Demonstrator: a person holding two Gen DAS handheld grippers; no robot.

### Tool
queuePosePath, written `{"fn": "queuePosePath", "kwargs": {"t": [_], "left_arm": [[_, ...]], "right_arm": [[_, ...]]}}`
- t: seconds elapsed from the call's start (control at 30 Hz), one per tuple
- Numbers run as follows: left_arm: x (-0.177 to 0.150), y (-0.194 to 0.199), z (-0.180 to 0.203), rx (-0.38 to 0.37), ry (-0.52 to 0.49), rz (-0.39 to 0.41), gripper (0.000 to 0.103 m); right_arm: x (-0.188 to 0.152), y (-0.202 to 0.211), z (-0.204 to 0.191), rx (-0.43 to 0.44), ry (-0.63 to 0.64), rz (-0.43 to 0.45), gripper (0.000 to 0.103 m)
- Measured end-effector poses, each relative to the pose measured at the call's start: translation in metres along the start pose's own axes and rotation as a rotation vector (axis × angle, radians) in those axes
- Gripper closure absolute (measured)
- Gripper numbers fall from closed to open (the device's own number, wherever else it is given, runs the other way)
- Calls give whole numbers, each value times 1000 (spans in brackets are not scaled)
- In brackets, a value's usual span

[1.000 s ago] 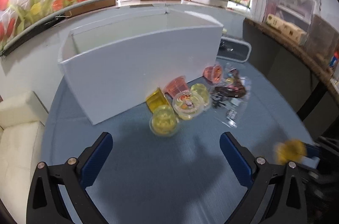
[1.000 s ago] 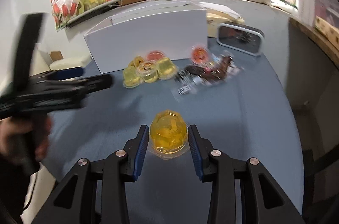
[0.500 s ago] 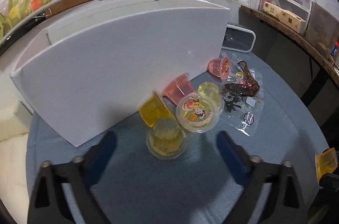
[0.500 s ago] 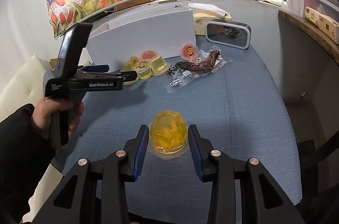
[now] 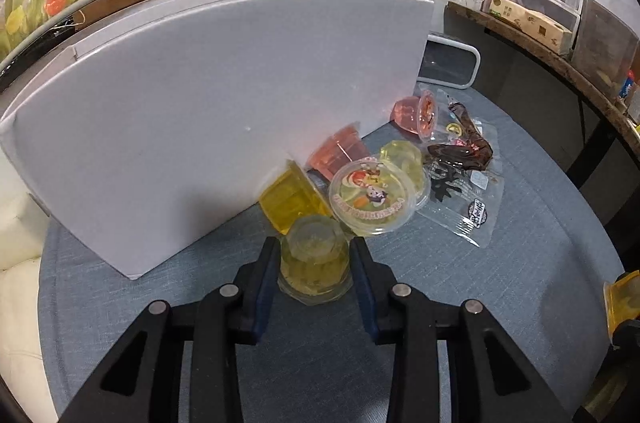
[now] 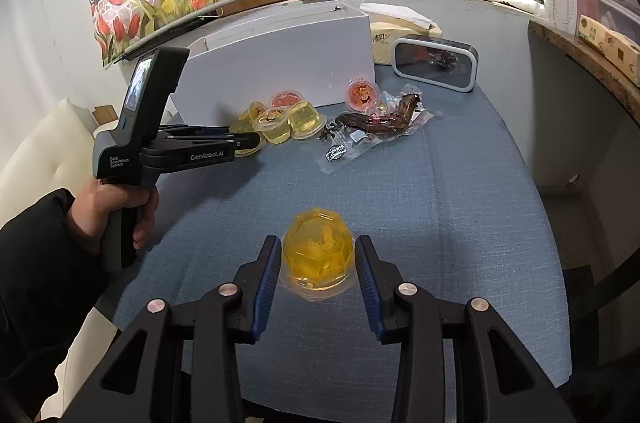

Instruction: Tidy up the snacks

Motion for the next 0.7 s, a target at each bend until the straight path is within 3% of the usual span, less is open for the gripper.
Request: {"fn": "queuePosePath", "kwargs": {"t": [0.37, 0.7], "left_arm": [[3, 60, 11, 0, 38, 59, 64], [27, 127, -2, 60, 208, 105, 64]], "right_arm": [[8, -1, -16, 33, 12, 13, 62], [52, -24, -38, 103, 26, 54, 62]]}}
Point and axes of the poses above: each gripper's, at about its wrist camera, not at the fingertips, and y roughly against the way its jaws point, z to its right, x to its top, the point moved 10 cm from there along -y, roughly the way its jaws point, and after that the axes turned 14 degrees about z, right-handed, at the moved point
